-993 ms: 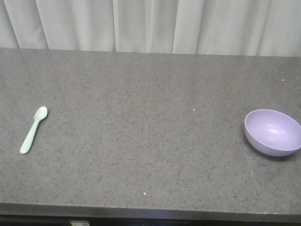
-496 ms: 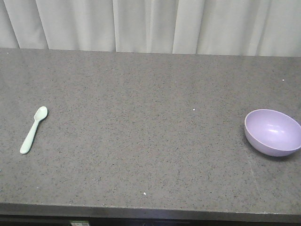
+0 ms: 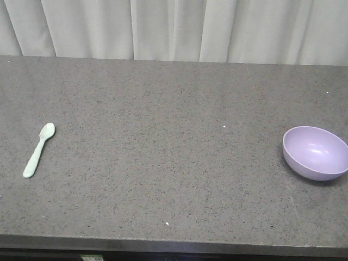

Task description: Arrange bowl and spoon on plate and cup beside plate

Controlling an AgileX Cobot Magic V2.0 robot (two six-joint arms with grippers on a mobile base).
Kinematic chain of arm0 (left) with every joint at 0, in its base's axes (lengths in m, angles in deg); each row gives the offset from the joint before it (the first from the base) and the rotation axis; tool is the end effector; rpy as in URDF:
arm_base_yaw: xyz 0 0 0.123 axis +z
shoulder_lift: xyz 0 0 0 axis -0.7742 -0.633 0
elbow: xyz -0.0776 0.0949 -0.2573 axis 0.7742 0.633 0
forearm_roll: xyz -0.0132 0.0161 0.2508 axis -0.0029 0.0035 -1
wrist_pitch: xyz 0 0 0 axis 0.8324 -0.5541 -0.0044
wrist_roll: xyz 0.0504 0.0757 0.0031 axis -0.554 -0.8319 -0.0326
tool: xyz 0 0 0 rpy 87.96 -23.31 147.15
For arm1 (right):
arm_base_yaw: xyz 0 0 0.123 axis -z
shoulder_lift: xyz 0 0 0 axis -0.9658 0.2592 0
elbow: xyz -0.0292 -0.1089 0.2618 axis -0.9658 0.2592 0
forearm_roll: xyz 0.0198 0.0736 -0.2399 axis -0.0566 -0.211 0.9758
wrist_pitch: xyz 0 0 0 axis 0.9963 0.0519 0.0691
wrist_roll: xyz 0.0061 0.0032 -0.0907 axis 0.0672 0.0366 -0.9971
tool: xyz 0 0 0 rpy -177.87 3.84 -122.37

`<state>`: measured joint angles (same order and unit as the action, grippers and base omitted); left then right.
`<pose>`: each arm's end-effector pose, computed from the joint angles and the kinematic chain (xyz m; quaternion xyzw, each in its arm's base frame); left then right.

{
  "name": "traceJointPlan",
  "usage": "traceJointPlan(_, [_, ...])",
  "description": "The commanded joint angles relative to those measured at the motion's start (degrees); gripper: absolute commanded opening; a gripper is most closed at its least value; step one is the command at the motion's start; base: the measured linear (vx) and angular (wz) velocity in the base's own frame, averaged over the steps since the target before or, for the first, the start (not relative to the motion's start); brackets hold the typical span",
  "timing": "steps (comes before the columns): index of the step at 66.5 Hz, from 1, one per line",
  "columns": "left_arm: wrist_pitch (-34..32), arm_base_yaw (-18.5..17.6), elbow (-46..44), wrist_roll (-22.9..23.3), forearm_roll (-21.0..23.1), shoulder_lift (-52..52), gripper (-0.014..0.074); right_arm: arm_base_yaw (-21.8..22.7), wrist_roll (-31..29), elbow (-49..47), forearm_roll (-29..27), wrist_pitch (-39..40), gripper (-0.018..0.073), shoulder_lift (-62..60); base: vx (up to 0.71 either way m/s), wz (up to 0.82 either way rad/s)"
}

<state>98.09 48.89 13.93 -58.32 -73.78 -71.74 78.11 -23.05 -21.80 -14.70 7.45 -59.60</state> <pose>0.0562 -0.0016 0.1891 -0.0393 0.7410 -0.0551 0.6680 0.0566 -0.0034 0.1998 0.0732 0.6947 0.0338 0.7148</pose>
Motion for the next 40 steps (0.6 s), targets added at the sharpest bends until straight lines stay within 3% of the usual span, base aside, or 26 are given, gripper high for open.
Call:
traceJointPlan(1, [-4.1,0.0,1.5,0.5,0.0,0.9,-0.0007,0.4,-0.4,0.4,0.5,4.1,-0.0004,-0.5,0.0,0.0])
traceJointPlan(40, [-4.1,0.0,1.5,0.5,0.0,0.9,-0.0007,0.4,-0.4,0.4,0.5,4.1,-0.0004,-0.5,0.0,0.0])
